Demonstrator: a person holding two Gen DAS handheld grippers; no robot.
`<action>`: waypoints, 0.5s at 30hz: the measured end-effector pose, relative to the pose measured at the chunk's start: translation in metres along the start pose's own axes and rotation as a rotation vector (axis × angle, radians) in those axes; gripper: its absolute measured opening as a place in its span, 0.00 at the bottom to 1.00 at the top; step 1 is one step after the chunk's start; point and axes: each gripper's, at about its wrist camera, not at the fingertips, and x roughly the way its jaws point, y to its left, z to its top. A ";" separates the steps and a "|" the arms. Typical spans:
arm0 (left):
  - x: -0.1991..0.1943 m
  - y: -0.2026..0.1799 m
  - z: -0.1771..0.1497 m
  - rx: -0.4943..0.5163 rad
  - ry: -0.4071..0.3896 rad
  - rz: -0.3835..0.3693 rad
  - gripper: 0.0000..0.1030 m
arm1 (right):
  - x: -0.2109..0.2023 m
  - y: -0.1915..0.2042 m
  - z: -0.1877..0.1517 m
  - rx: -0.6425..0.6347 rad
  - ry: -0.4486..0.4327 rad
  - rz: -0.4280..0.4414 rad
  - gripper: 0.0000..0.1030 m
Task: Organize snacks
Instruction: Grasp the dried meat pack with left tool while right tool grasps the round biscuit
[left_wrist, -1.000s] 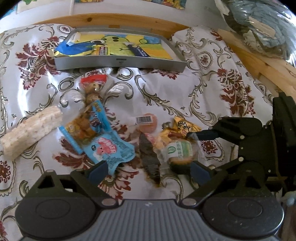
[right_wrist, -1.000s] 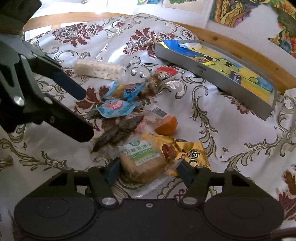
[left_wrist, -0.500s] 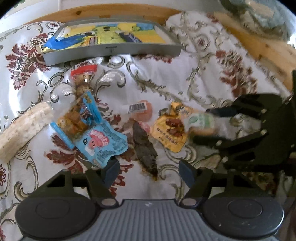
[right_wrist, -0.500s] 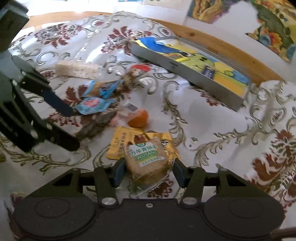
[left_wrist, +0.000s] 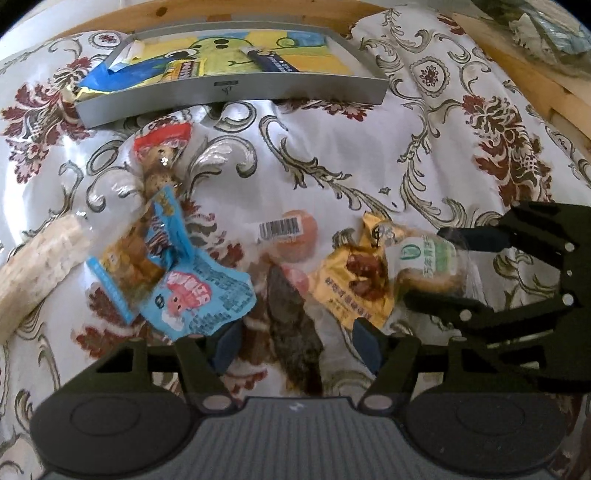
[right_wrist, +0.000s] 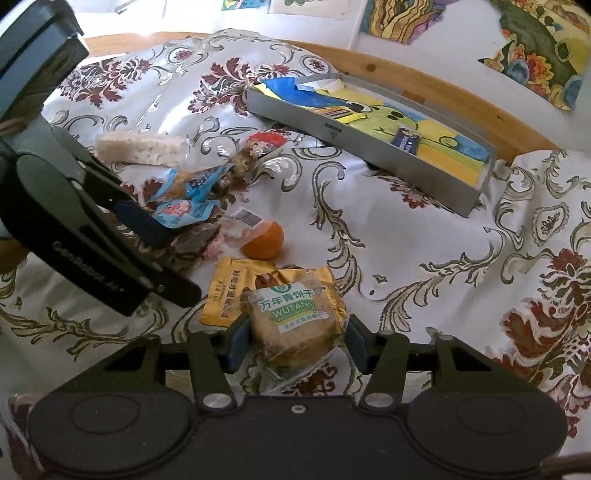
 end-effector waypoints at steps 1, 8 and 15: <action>0.002 -0.001 0.001 0.005 0.001 0.003 0.69 | 0.000 -0.001 0.000 0.003 -0.001 -0.001 0.54; 0.011 -0.002 0.003 0.014 0.002 0.023 0.66 | 0.004 -0.006 -0.003 0.030 0.001 -0.002 0.54; 0.010 0.003 0.002 -0.010 -0.003 0.033 0.53 | 0.005 -0.005 -0.003 0.035 0.000 0.006 0.54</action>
